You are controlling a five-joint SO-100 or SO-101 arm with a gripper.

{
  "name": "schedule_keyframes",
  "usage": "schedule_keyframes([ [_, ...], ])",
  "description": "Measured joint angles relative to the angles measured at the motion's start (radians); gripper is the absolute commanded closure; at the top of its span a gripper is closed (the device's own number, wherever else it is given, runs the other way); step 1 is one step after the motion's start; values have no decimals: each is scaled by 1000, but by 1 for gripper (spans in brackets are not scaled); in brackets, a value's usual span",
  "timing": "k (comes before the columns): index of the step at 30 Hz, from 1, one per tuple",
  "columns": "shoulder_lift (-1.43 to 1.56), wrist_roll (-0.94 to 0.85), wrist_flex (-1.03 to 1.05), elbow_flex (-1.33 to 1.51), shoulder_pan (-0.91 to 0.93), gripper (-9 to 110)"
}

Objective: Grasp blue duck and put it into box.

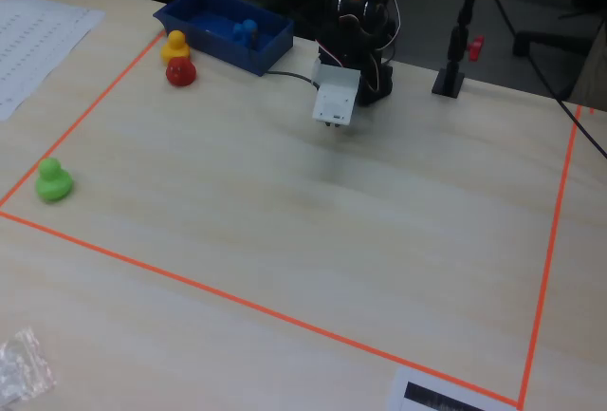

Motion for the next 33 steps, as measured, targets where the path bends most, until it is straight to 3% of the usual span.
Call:
schedule_keyframes([
  [33,77,28,-41,138,54,101],
])
